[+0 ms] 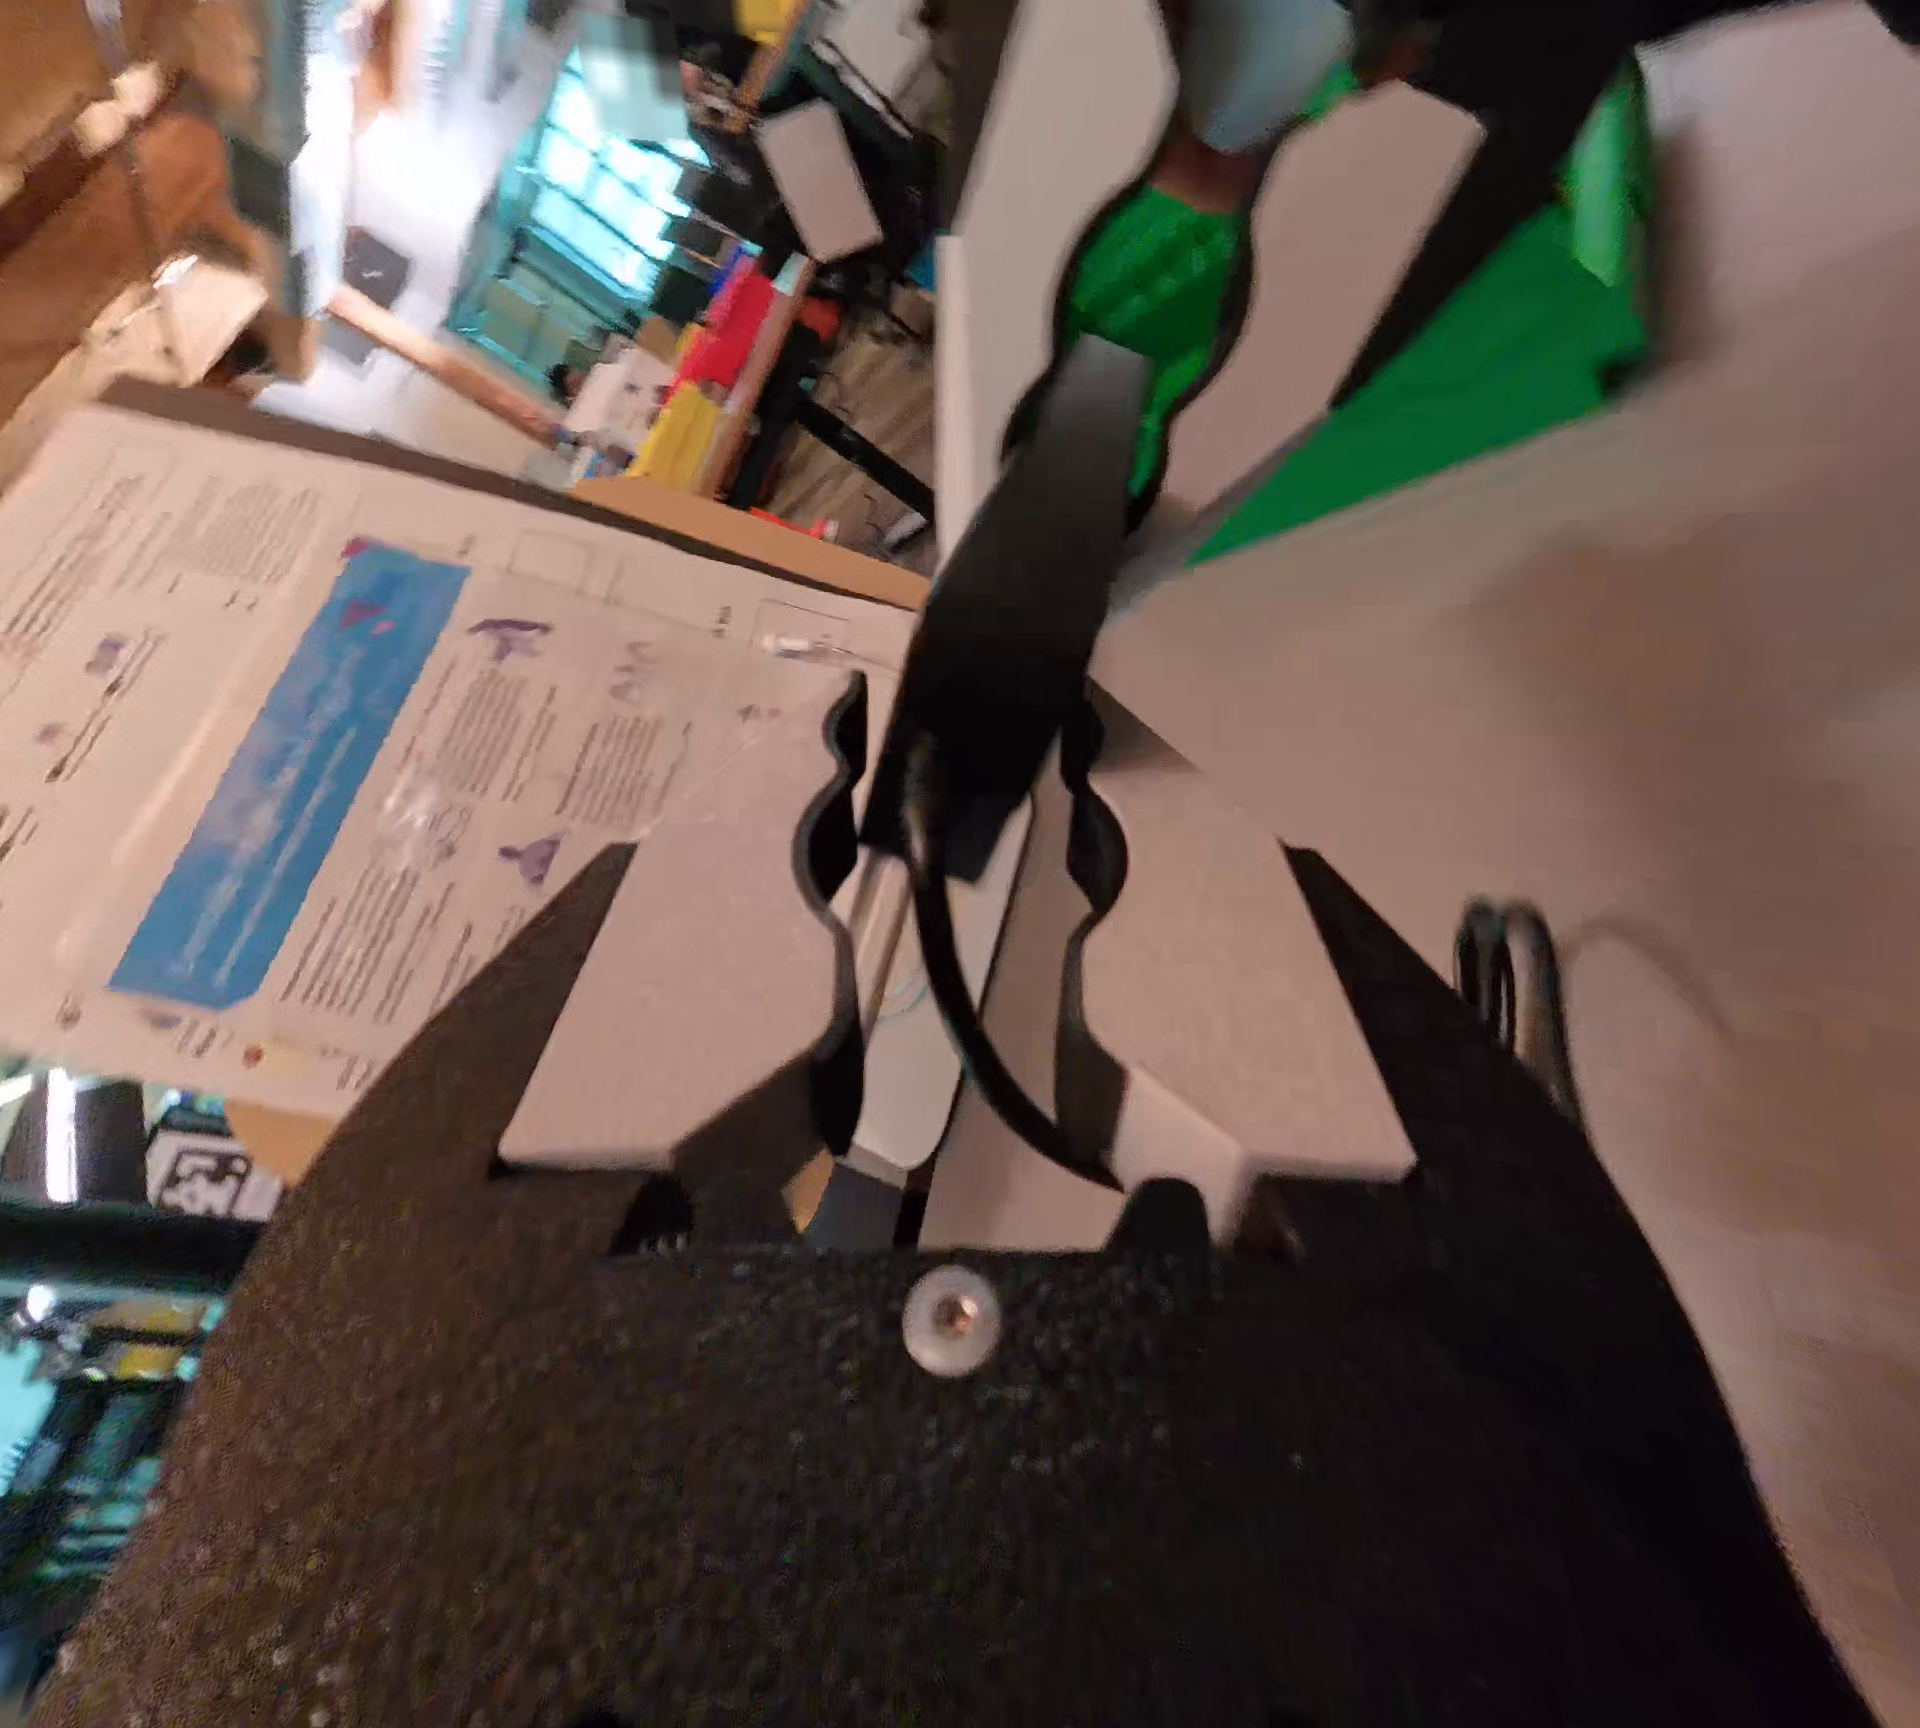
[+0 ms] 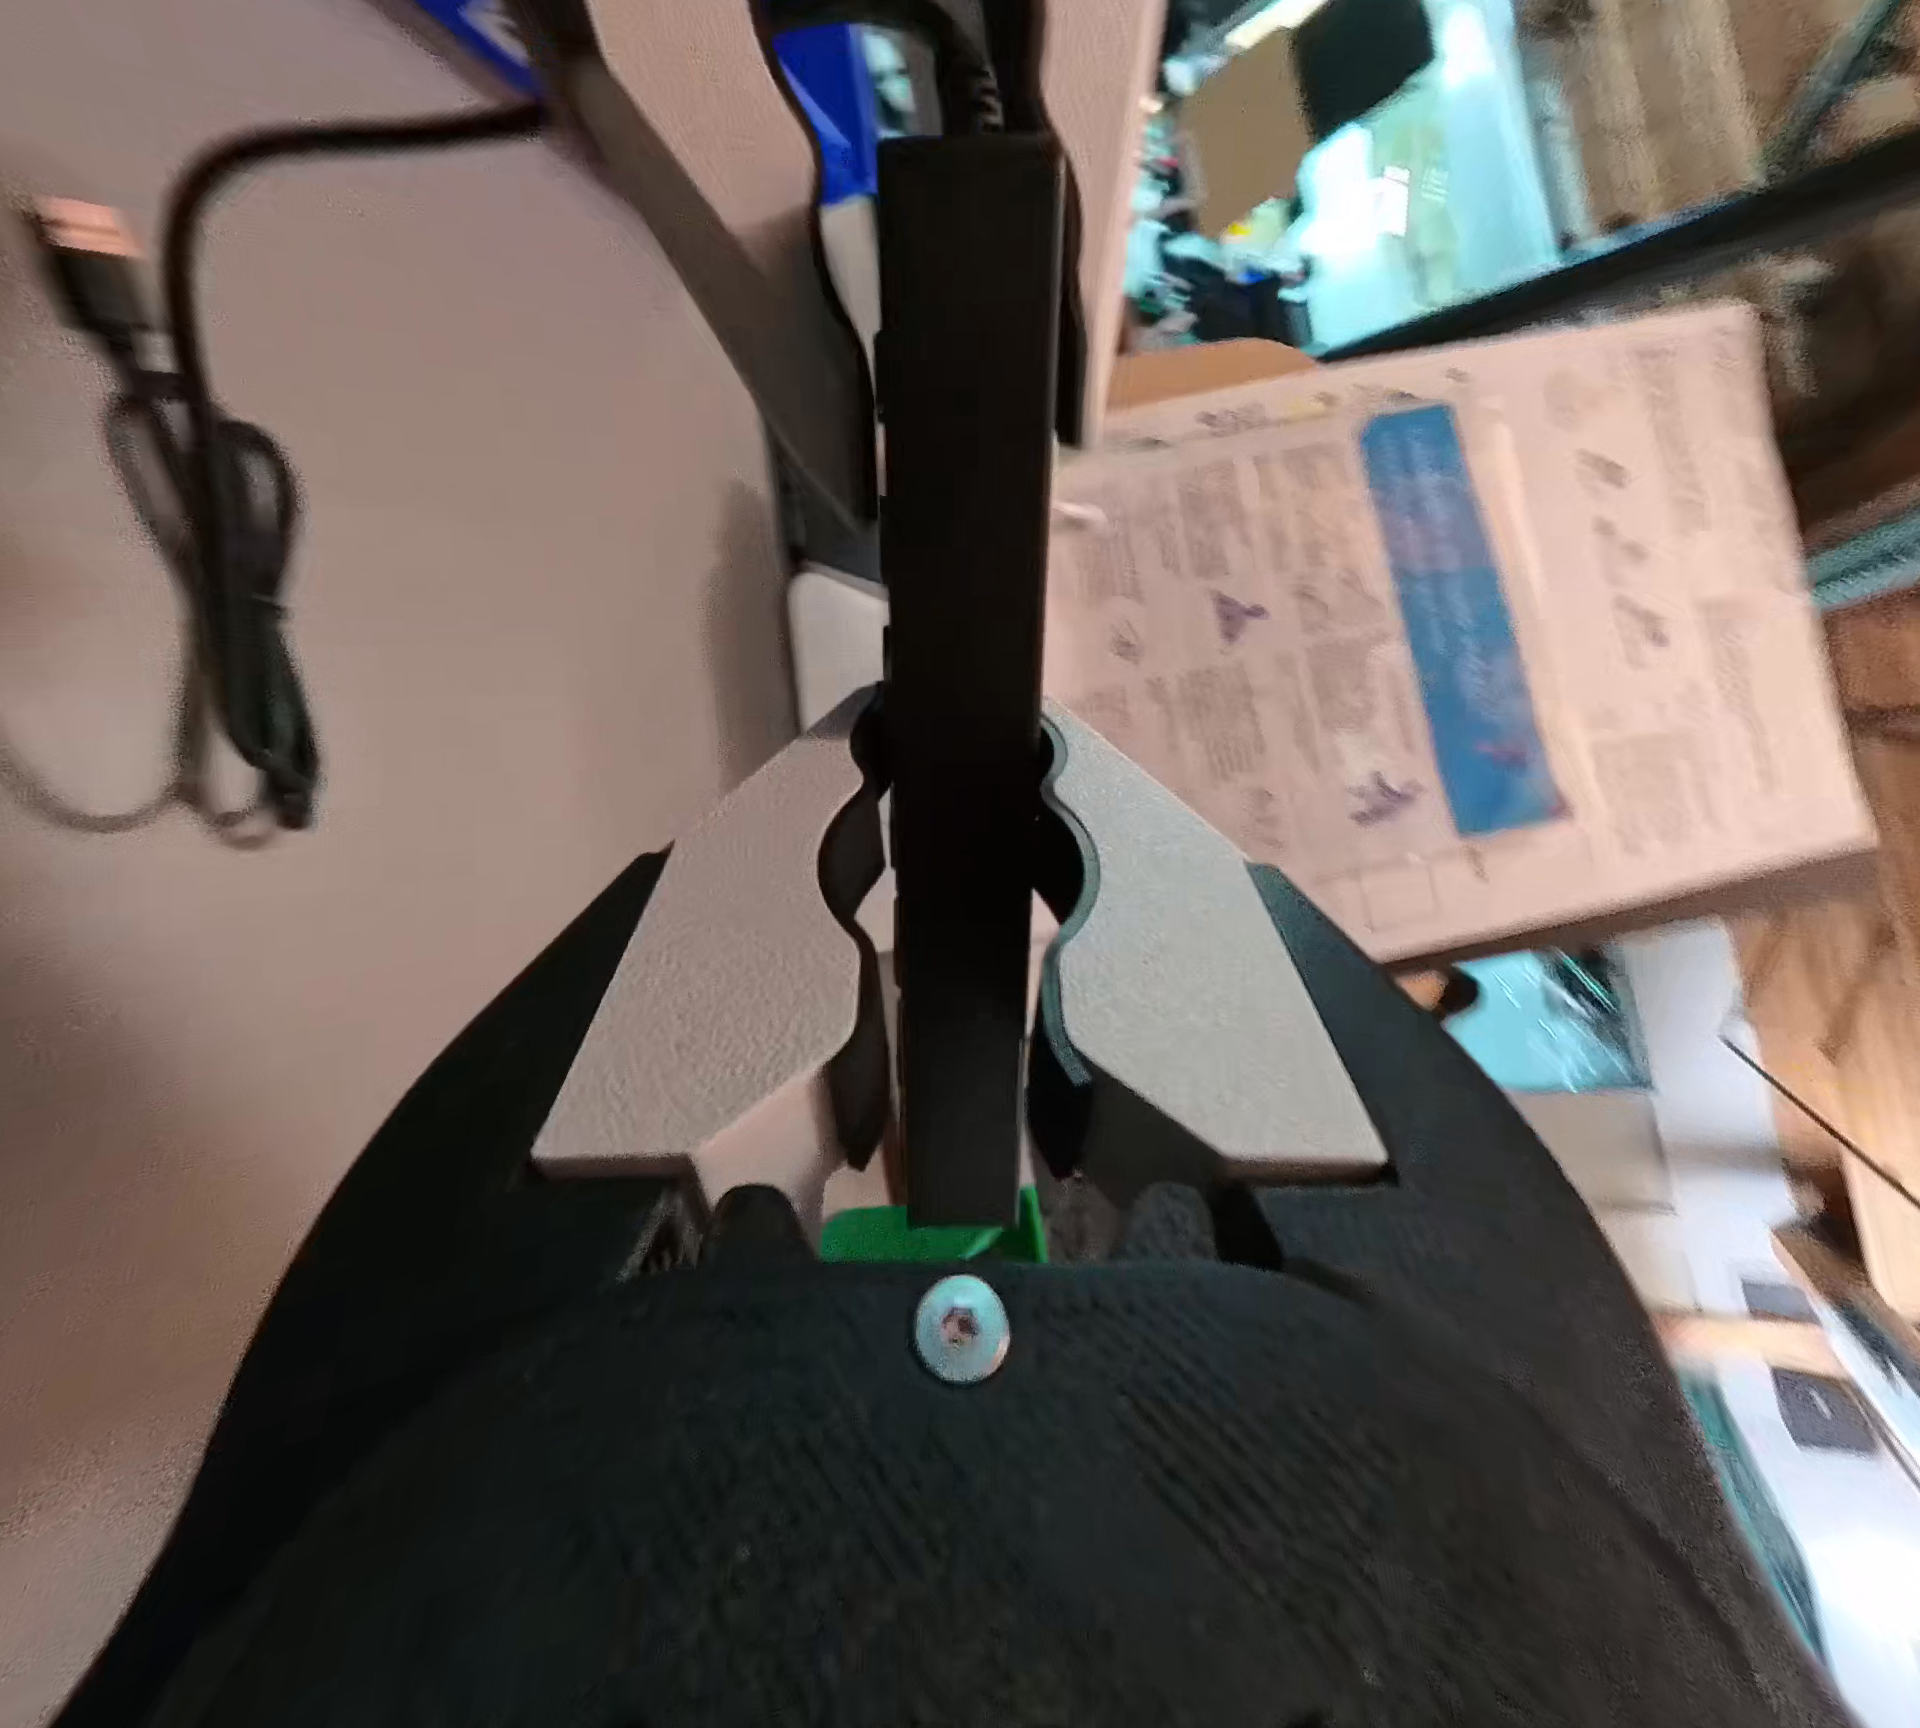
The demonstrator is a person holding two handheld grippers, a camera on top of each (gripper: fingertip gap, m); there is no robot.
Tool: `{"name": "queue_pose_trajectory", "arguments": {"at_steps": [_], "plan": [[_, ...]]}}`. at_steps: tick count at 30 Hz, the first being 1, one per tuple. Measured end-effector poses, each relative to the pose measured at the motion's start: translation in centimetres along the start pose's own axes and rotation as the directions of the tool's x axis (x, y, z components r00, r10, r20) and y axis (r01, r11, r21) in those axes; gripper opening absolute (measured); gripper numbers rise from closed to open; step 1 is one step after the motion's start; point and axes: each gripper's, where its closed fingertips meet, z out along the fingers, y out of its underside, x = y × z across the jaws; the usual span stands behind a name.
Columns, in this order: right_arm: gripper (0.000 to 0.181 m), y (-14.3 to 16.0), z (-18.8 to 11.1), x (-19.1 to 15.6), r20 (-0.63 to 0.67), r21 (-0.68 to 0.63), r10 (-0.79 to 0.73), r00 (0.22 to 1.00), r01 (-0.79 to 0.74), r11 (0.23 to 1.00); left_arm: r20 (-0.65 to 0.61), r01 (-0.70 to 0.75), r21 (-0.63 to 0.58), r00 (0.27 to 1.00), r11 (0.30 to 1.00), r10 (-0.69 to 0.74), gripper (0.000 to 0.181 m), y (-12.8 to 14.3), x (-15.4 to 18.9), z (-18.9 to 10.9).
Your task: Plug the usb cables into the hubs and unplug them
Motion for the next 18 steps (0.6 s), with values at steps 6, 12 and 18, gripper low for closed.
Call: {"name": "queue_pose_trajectory", "arguments": {"at_steps": [6, 12, 18], "plan": [[0.023, 2.4, -5.9, 8.6, -0.327, 0.098, 0.255, 0.910, -0.236, 0.967, 0.183, 0.246, 0.272, 0.936, 0.930, -0.301, 0.054, -2.7, -5.8, -4.6], [0.023, 7.2, -12.4, 18.2, -0.520, -0.161, 0.101, 0.848, -0.213, 0.964, 0.153, 0.376, 0.369, 0.878, 0.850, -0.454, 0.047, -2.5, -7.4, -6.6], [0.023, 11.7, -18.1, 25.7, -0.602, -0.394, -0.093, 0.793, -0.194, 0.898, 0.127, 0.380, 0.327, 0.890, 0.865, -0.439, 0.046, -2.4, -6.6, -6.1]]}}
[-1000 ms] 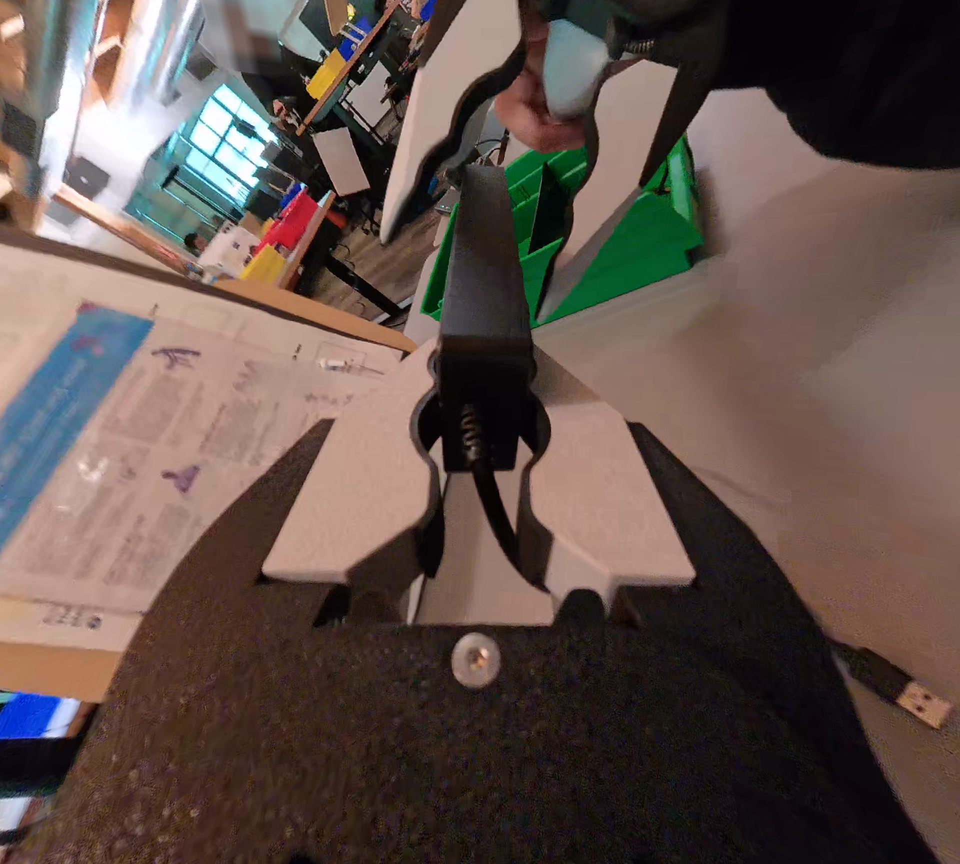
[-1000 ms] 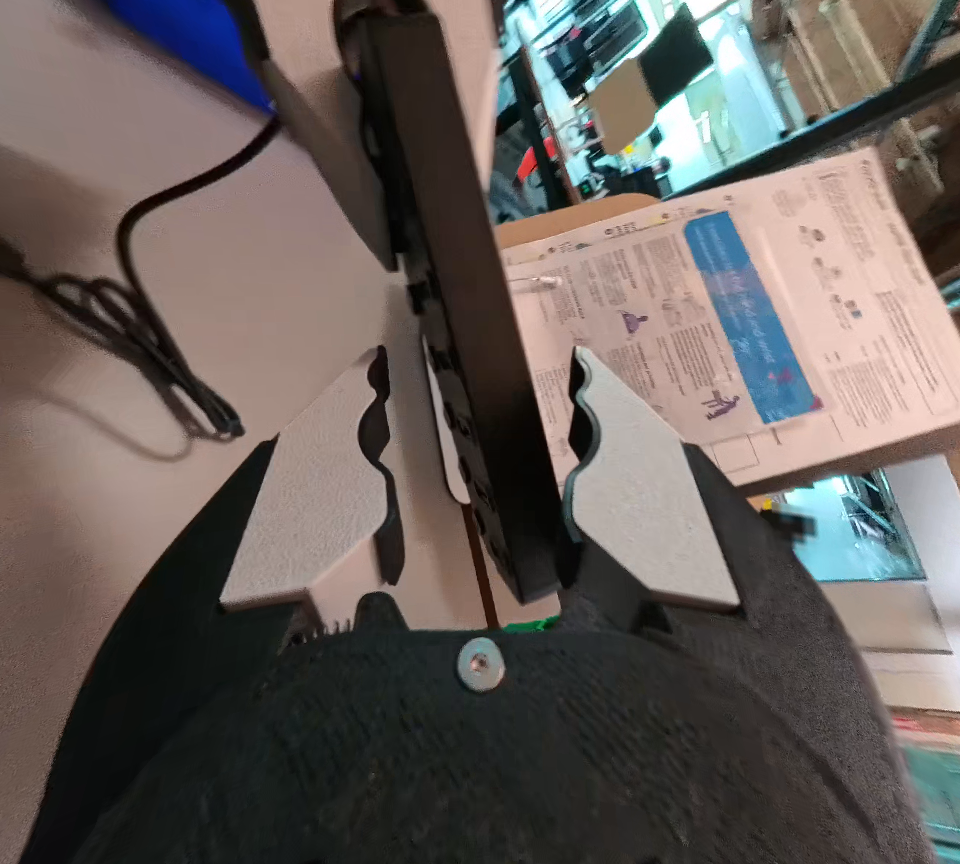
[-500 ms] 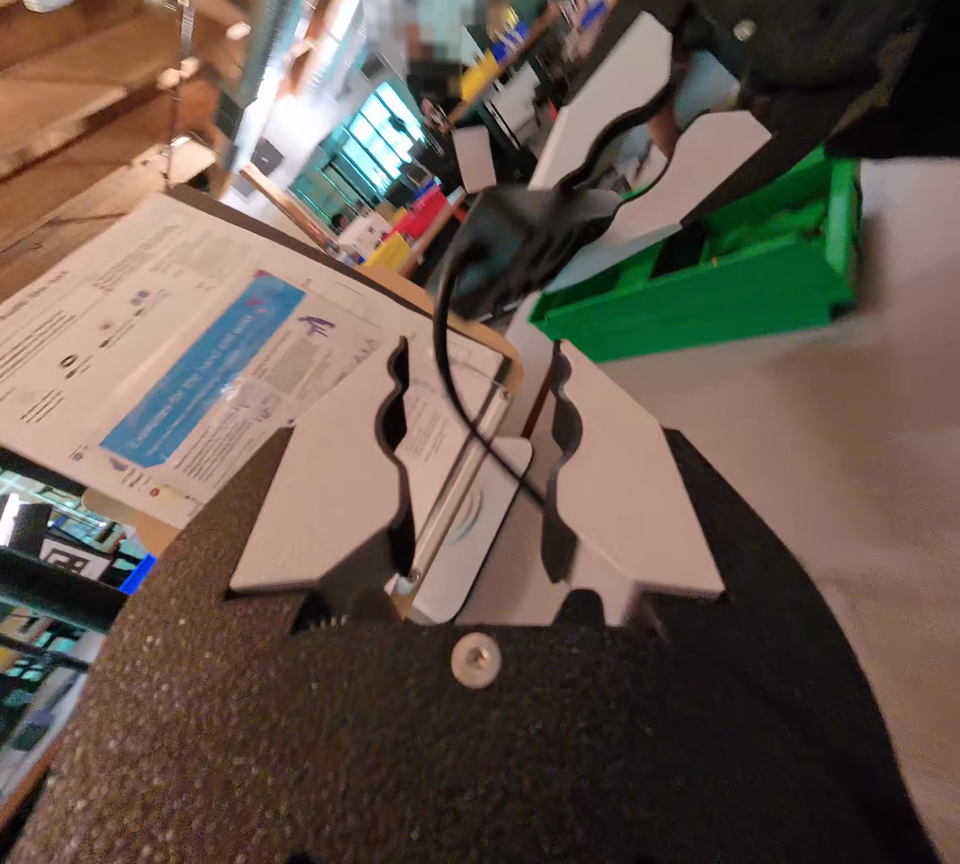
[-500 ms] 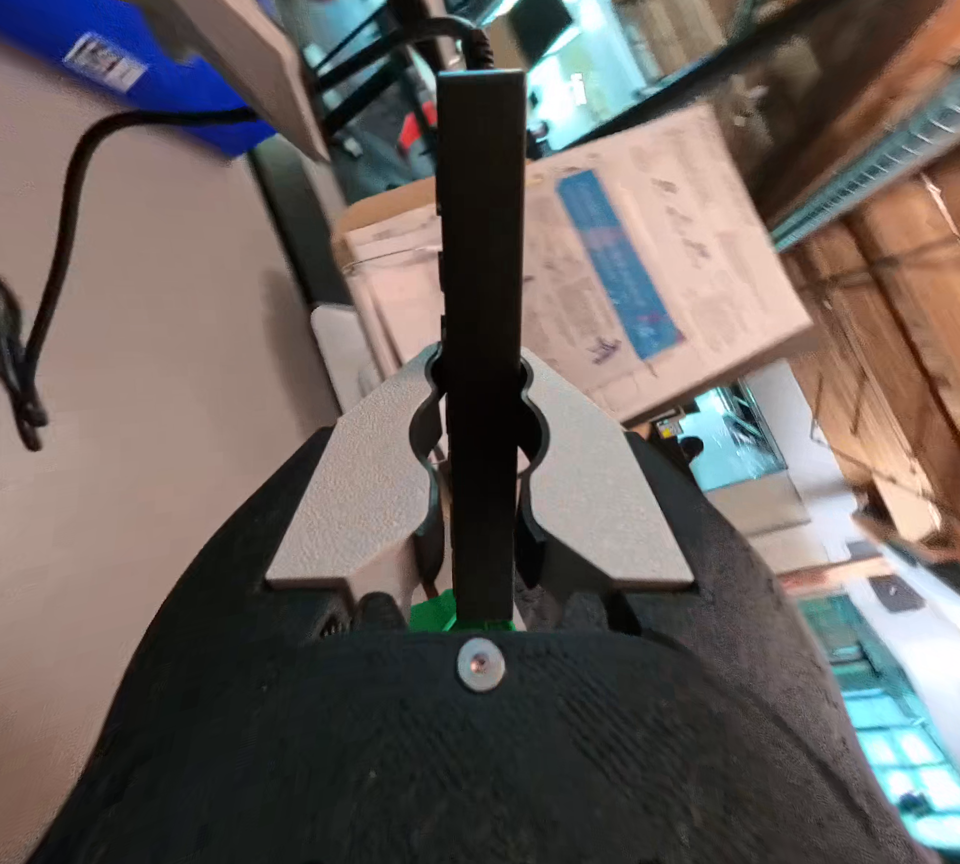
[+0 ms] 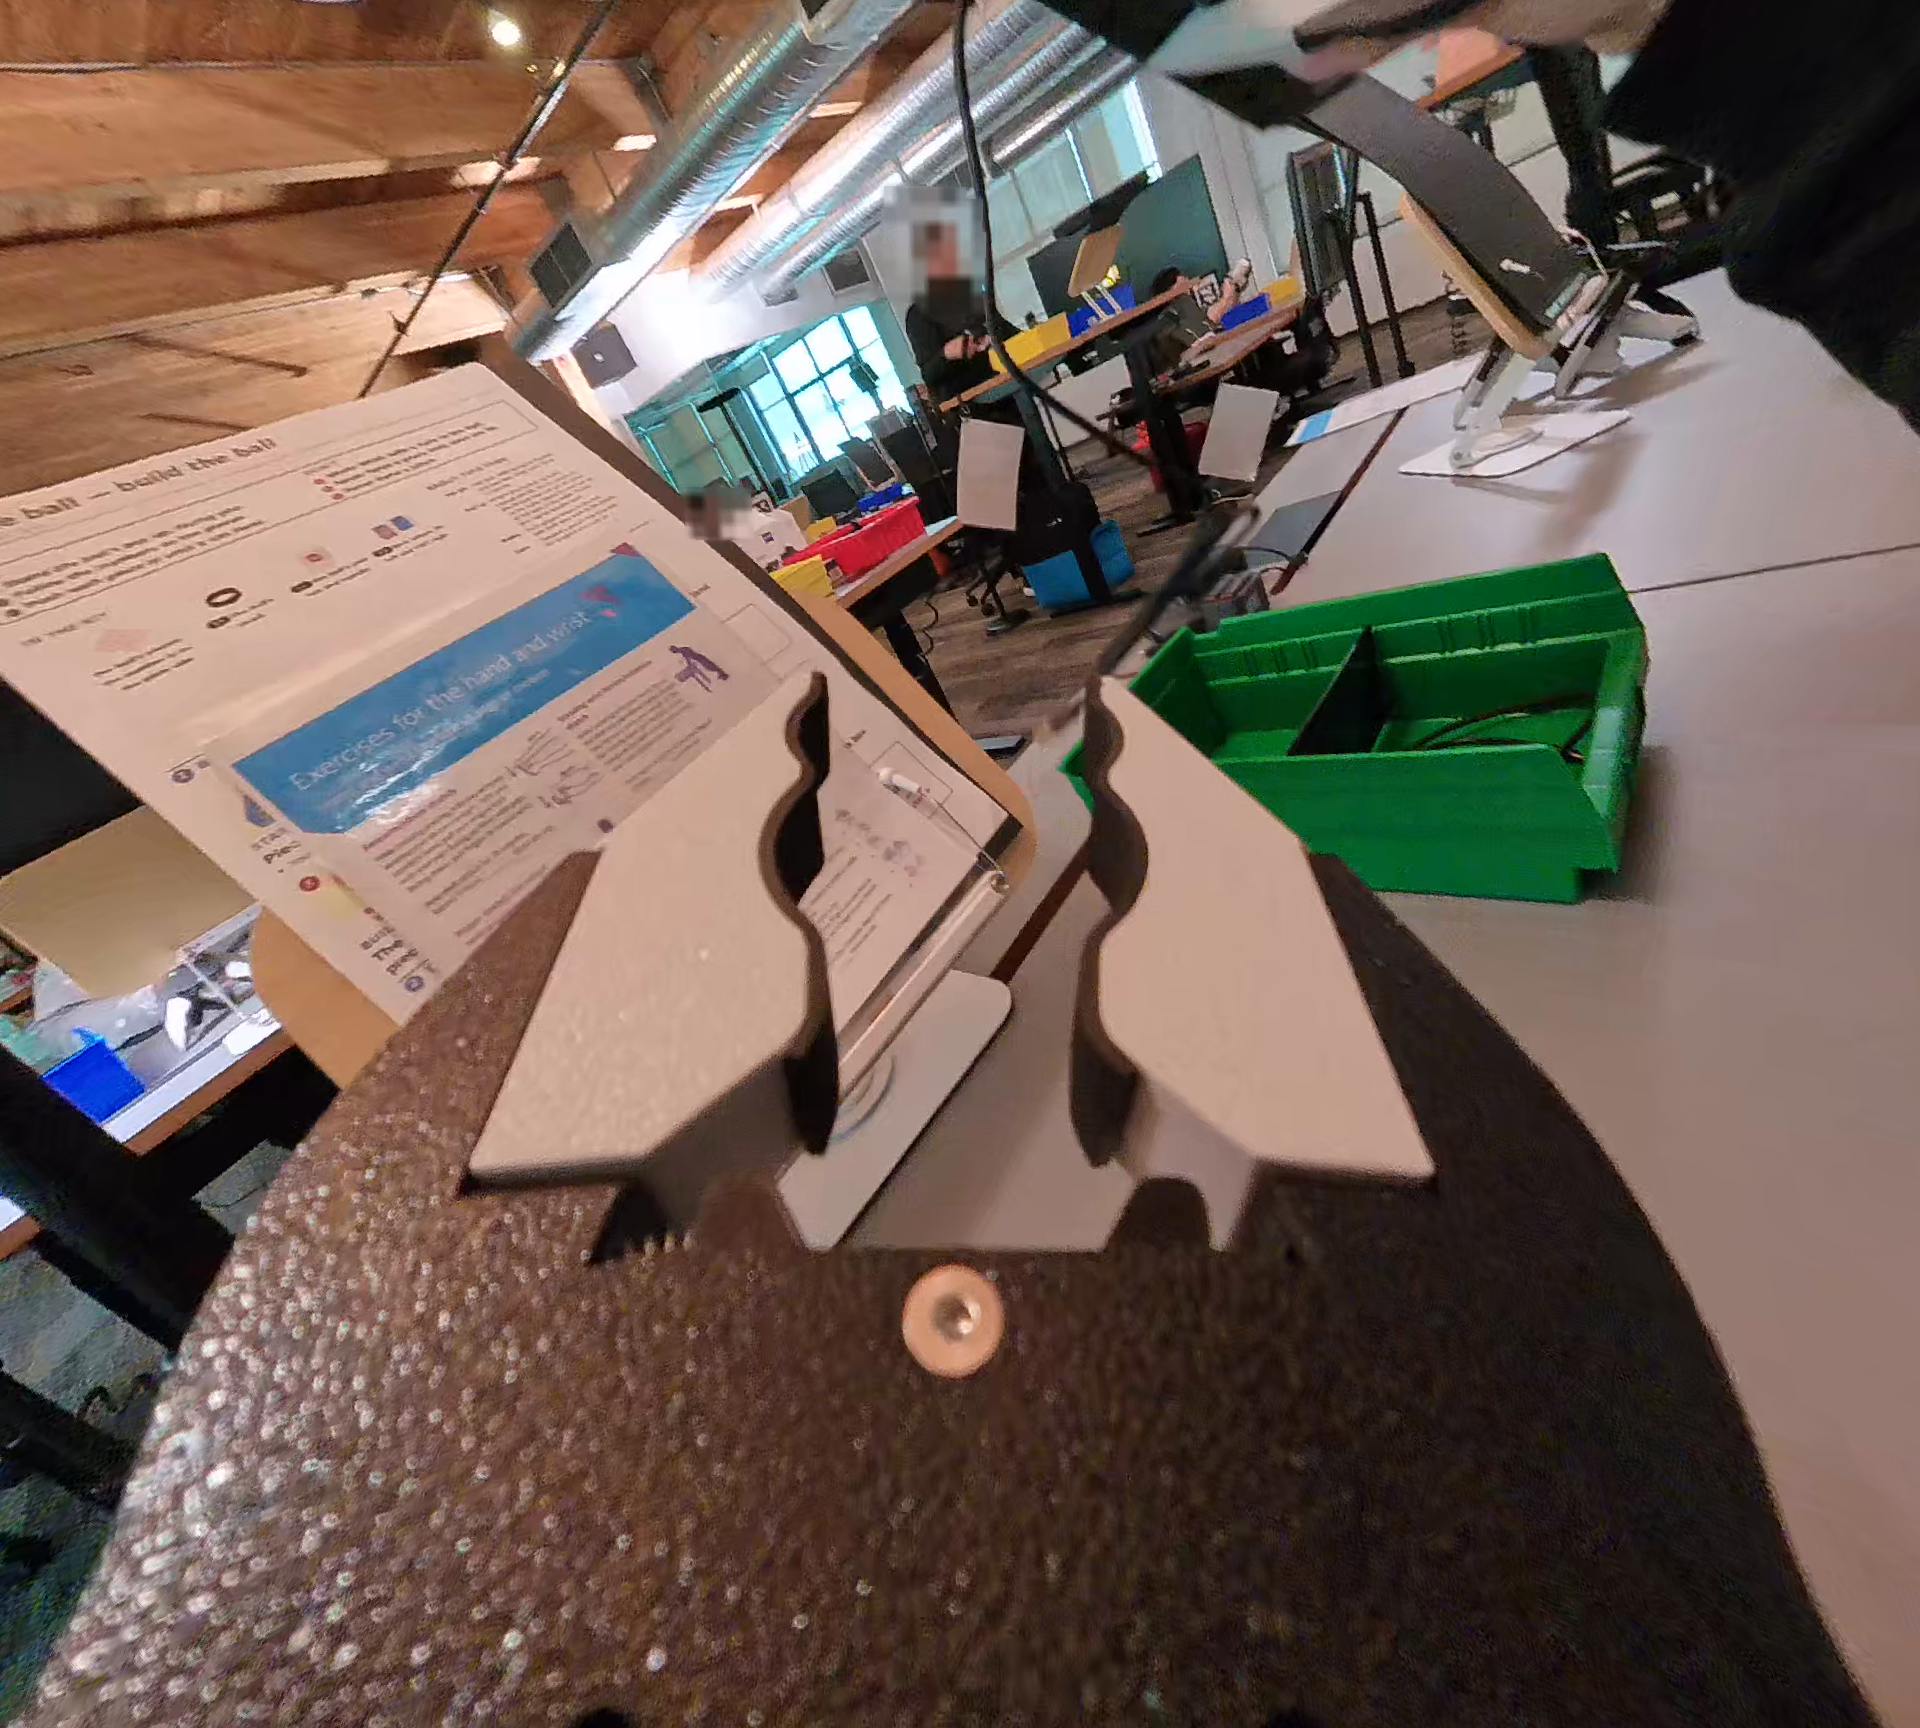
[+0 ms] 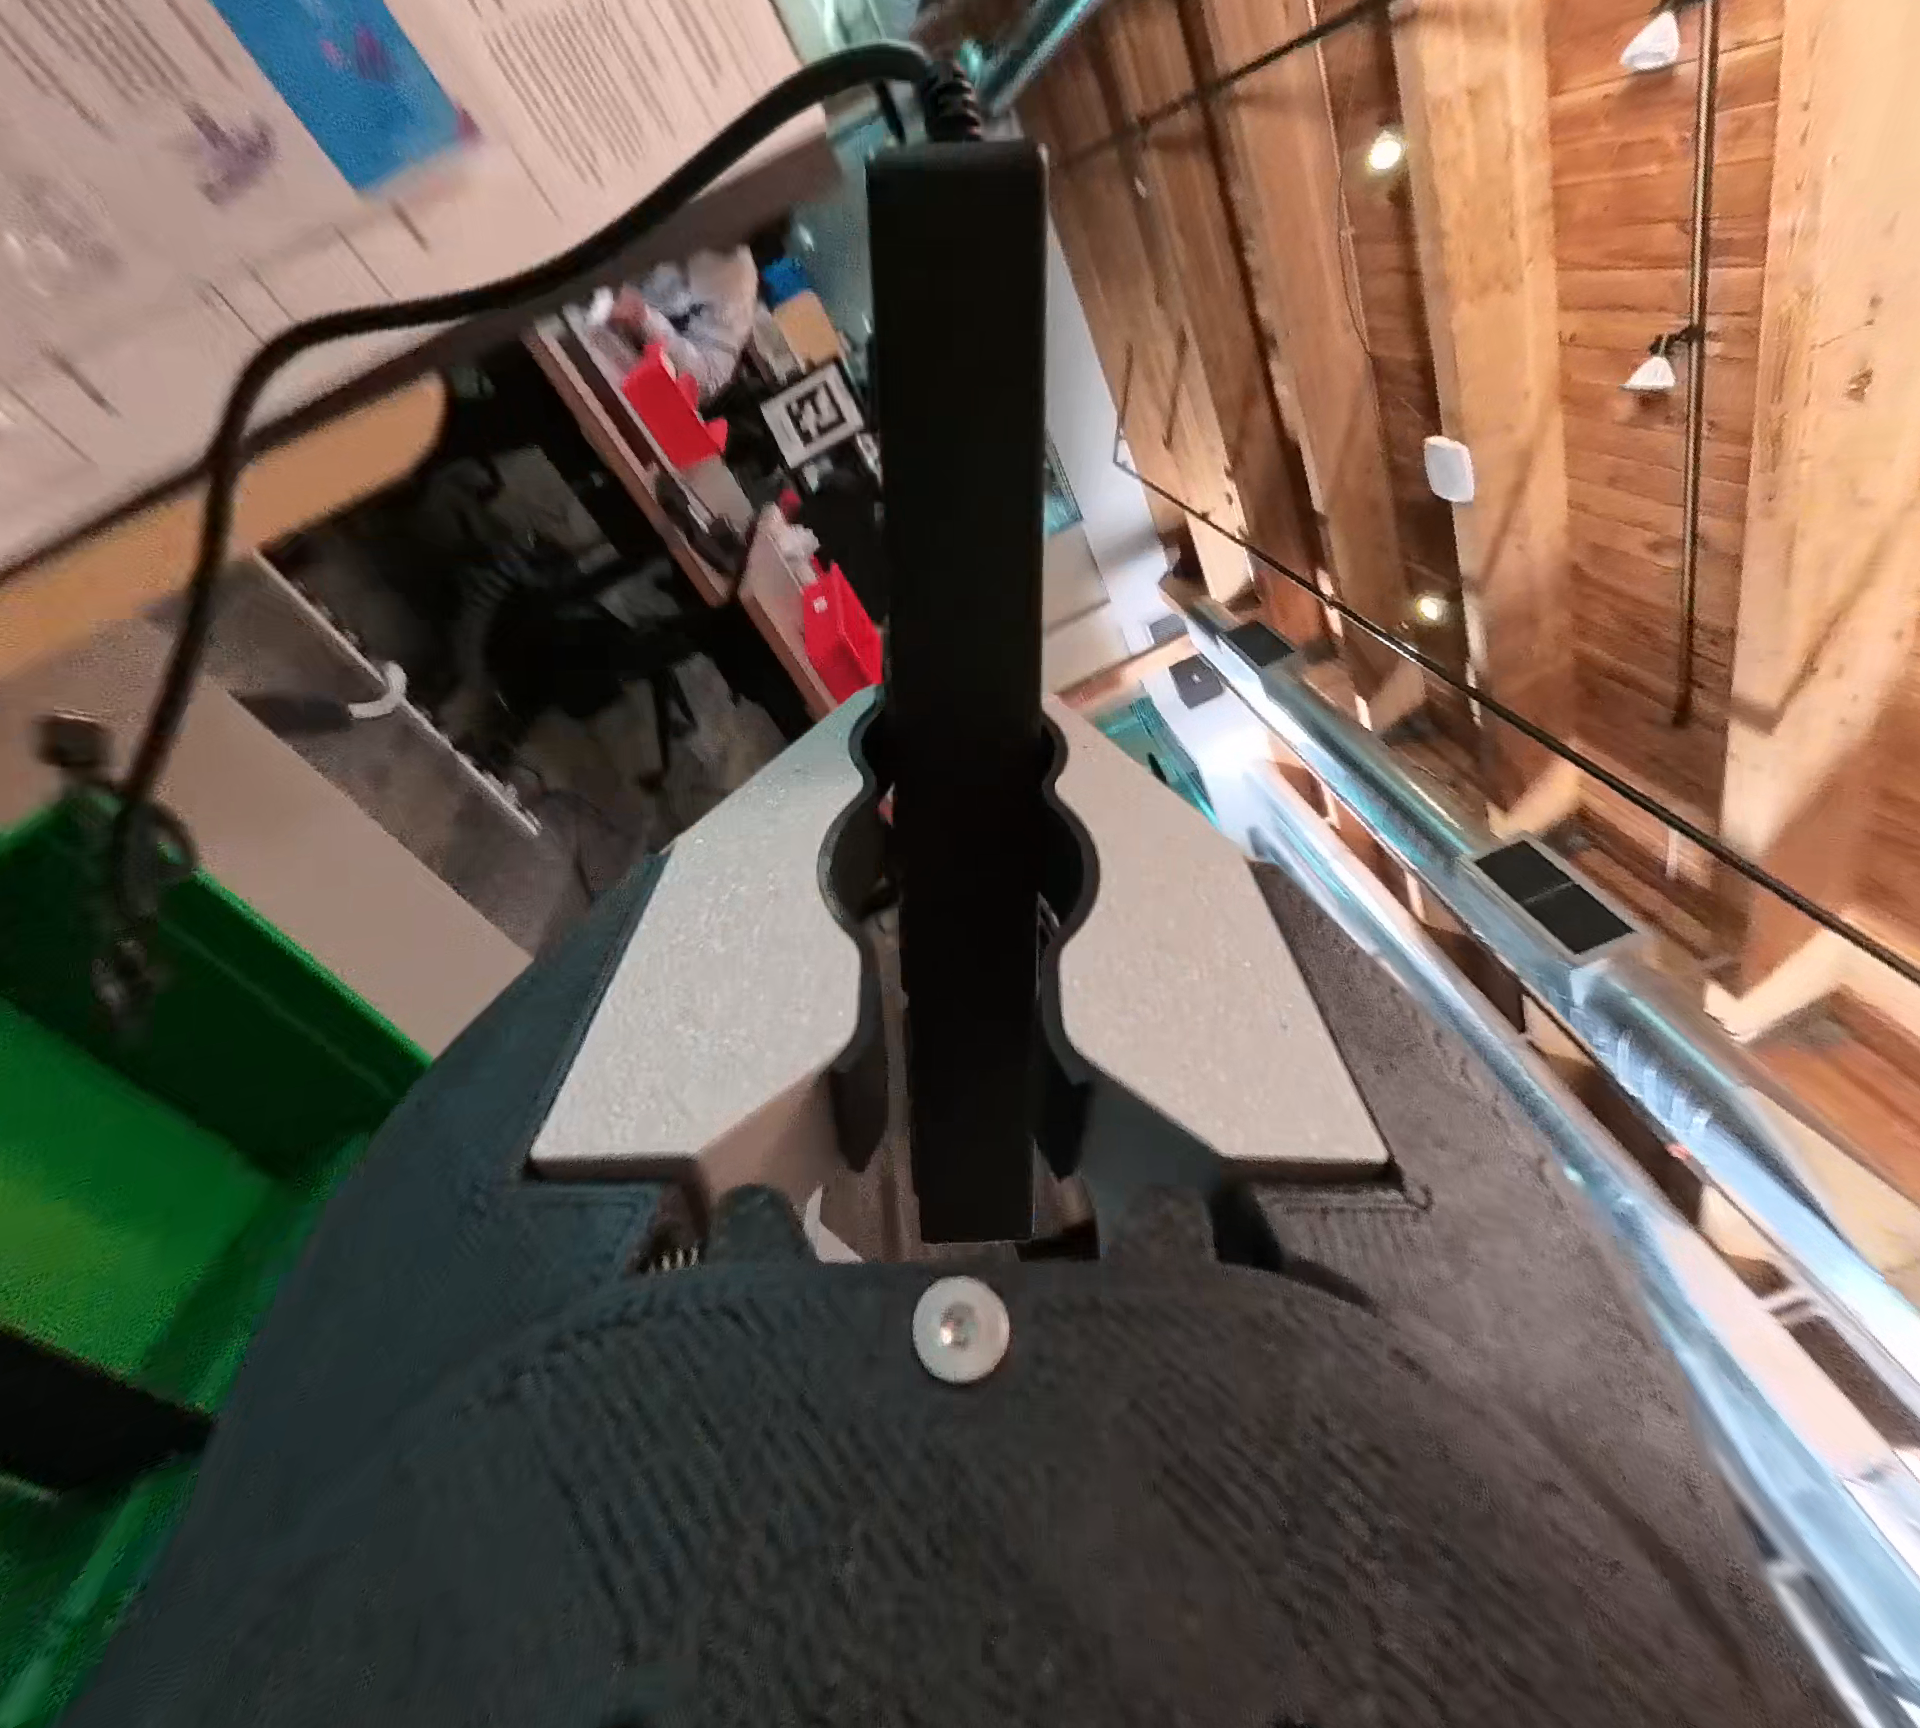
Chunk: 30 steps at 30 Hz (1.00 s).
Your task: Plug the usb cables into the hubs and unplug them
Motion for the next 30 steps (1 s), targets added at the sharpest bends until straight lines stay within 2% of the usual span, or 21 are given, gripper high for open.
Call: {"name": "queue_pose_trajectory", "arguments": {"at_steps": [3, 7, 10, 14, 16, 19, 24, 27, 29, 30], "plan": [[0.024, 2.5, 1.5, 0.4, 0.058, -0.063, -0.055, 0.997, 0.059, 0.996, -0.026, 0.002, -0.026, 1.000, 1.000, -0.002, 0.046, 0.5, 0.5, 0.3], [0.024, 4.8, 2.5, -4.4, 0.269, -0.082, -0.104, 0.957, 0.131, 0.988, -0.037, 0.001, -0.068, 0.999, 0.998, -0.004, 0.047, 1.3, 0.8, 0.6], [0.024, 6.0, 2.7, -6.8, 0.321, -0.107, -0.116, 0.940, 0.158, 0.982, -0.060, 0.009, -0.088, 0.998, 0.996, -0.014, 0.047, 1.7, 1.1, 0.8], [0.024, 7.2, 3.0, -8.3, 0.349, -0.112, -0.055, 0.936, 0.100, 0.989, -0.081, 0.006, -0.103, 0.997, 0.995, -0.015, 0.047, 2.2, 1.6, 1.0], [0.024, 7.1, 3.1, -8.0, 0.312, -0.103, -0.065, 0.948, 0.102, 0.989, -0.086, 0.000, -0.118, 0.996, 0.993, -0.010, 0.048, 2.5, 1.7, 1.1], [0.024, 7.0, 2.8, -8.6, 0.368, -0.112, -0.062, 0.928, 0.110, 0.988, -0.091, -0.007, -0.126, 0.996, 0.992, -0.004, 0.048, 2.8, 1.7, 1.2], [0.023, 10.2, 3.9, -14.5, 0.590, -0.201, 0.010, 0.807, 0.135, 0.970, -0.113, 0.008, -0.154, 0.993, 0.988, -0.025, 0.049, 3.4, 2.2, 1.5], [0.024, 12.9, 4.2, -20.0, 0.755, -0.218, 0.035, 0.655, 0.199, 0.955, -0.111, 0.018, -0.209, 0.993, 0.978, -0.042, 0.049, 4.2, 2.2, 1.4], [0.023, 14.5, 4.1, -23.3, 0.835, -0.271, 0.128, 0.535, 0.198, 0.942, -0.090, 0.068, -0.283, 0.991, 0.957, -0.097, 0.050, 5.3, 1.9, 1.3], [0.023, 15.4, 4.4, -24.4, 0.843, -0.321, 0.188, 0.505, 0.191, 0.928, -0.082, 0.091, -0.305, 0.989, 0.948, -0.121, 0.050, 5.8, 1.8, 1.2]]}}
